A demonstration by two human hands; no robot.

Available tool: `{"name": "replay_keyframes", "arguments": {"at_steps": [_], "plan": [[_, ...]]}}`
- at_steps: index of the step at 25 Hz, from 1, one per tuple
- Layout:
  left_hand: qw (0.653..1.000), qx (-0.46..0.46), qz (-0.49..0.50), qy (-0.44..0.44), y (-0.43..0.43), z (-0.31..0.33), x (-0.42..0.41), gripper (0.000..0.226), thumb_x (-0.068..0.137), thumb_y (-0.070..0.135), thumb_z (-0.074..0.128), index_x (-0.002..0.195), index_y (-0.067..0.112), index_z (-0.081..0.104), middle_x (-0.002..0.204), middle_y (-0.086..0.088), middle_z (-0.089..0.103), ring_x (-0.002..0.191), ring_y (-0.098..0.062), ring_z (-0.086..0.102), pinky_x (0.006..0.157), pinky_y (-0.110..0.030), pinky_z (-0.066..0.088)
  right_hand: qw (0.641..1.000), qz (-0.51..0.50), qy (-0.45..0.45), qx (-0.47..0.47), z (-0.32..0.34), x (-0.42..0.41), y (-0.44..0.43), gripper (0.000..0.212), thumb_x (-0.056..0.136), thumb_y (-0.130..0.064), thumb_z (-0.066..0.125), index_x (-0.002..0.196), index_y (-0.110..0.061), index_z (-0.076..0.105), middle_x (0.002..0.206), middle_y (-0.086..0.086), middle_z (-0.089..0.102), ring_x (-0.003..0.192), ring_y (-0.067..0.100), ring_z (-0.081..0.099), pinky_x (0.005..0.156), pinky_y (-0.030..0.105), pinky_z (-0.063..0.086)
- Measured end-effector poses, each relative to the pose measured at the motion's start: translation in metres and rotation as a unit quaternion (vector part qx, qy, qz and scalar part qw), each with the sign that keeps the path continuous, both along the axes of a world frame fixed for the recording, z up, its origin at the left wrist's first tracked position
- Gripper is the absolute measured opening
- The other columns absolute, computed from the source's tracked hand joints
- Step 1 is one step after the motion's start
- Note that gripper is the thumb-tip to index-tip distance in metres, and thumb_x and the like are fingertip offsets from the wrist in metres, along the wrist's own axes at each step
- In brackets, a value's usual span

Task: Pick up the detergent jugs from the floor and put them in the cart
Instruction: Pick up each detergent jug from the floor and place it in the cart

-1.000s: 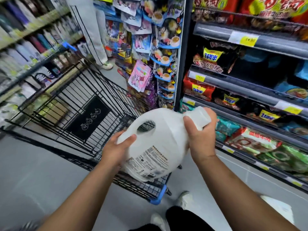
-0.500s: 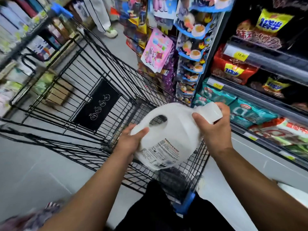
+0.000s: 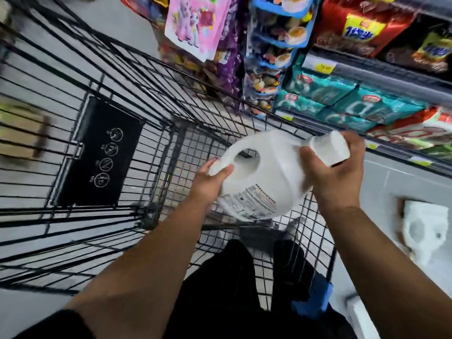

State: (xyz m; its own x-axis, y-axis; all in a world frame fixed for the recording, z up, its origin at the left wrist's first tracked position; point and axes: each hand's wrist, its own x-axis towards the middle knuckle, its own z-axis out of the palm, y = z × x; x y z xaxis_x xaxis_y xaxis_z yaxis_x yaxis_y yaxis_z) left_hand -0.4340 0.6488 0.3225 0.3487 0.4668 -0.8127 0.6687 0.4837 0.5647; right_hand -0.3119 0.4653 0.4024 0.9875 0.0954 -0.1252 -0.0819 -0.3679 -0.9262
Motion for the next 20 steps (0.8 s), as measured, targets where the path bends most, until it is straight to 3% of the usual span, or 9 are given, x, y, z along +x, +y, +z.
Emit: {"name": "replay_keyframes", "arguments": {"at_steps": [2,4,6,10,12,15,18,20], "plan": [[1.000,-0.007,-0.019,0.002,-0.009,-0.027,0.009,0.056,0.080,0.034,0.080,0.131,0.032,0.056,0.113,0.005,0.069,0.093,-0.020,0.069,0.078,-0.040,0.062,1.000,-0.009,-0.013,-0.021,-0.015,0.001,-0.007,0.055,0.070,-0.032,0.077,0.113,-0.019,0.046,0.095,-0.011,0.050,0.081,-0.008,0.050,0.079,0.011,0.041],[0.999,-0.012,-0.038,-0.011,-0.017,-0.046,0.016,0.056,0.083,0.032,0.078,0.134,0.030,0.055,0.108,0.009,0.065,0.090,-0.012,0.066,0.074,-0.031,0.060,0.999,-0.024,-0.022,-0.035,-0.028,-0.001,-0.016,0.055,0.069,-0.035,0.077,0.111,-0.021,0.044,0.099,-0.001,0.051,0.083,0.004,0.051,0.079,0.014,0.042],[0.997,-0.010,-0.073,-0.023,-0.022,-0.060,0.024,0.059,0.084,0.034,0.076,0.137,0.029,0.051,0.114,0.006,0.063,0.089,-0.008,0.063,0.066,-0.022,0.055,0.998,-0.032,-0.028,-0.039,-0.039,-0.004,-0.025,0.055,0.071,-0.033,0.077,0.112,-0.020,0.042,0.098,-0.004,0.050,0.081,0.000,0.050,0.078,0.011,0.040],[0.992,-0.018,-0.117,-0.034,-0.030,-0.087,0.035,0.061,0.084,0.032,0.076,0.139,0.027,0.048,0.126,-0.002,0.061,0.096,-0.018,0.063,0.067,-0.023,0.054,0.996,-0.034,-0.062,-0.058,-0.054,-0.010,-0.034,0.052,0.076,-0.029,0.077,0.111,-0.019,0.040,0.096,-0.017,0.046,0.083,-0.009,0.049,0.082,0.010,0.038],[0.991,-0.023,-0.117,-0.053,-0.033,-0.094,0.041,0.059,0.087,0.029,0.073,0.139,0.025,0.046,0.124,-0.001,0.061,0.092,-0.014,0.063,0.065,-0.023,0.056,0.995,-0.029,-0.075,-0.064,-0.060,-0.009,-0.035,0.049,0.079,-0.021,0.077,0.111,-0.017,0.039,0.095,-0.017,0.045,0.083,-0.015,0.048,0.082,0.007,0.036],[0.988,-0.015,-0.140,-0.063,-0.037,-0.100,0.046,0.061,0.090,0.034,0.069,0.144,0.026,0.041,0.112,0.008,0.060,0.091,-0.010,0.062,0.062,-0.018,0.053,0.995,-0.027,-0.079,-0.059,-0.064,0.000,-0.032,0.048,0.080,-0.023,0.075,0.110,-0.017,0.038,0.097,-0.016,0.045,0.084,-0.012,0.047,0.084,0.010,0.037],[0.980,-0.004,-0.176,-0.096,-0.037,-0.098,0.046,0.066,0.086,0.038,0.072,0.144,0.030,0.042,0.126,0.000,0.057,0.113,-0.023,0.061,0.074,-0.026,0.059,0.994,-0.019,-0.092,-0.058,-0.063,0.004,-0.026,0.049,0.077,-0.027,0.077,0.109,-0.022,0.040,0.100,-0.012,0.047,0.088,-0.011,0.047,0.085,0.010,0.037],[0.968,0.017,-0.217,-0.123,-0.031,-0.088,0.047,0.068,0.087,0.028,0.073,0.146,0.034,0.039,0.139,0.000,0.048,0.124,-0.020,0.051,0.072,-0.011,0.055,0.994,-0.017,-0.091,-0.051,-0.062,0.008,-0.022,0.054,0.074,-0.028,0.079,0.111,-0.021,0.041,0.102,-0.018,0.046,0.089,-0.013,0.047,0.084,0.008,0.037]]}}
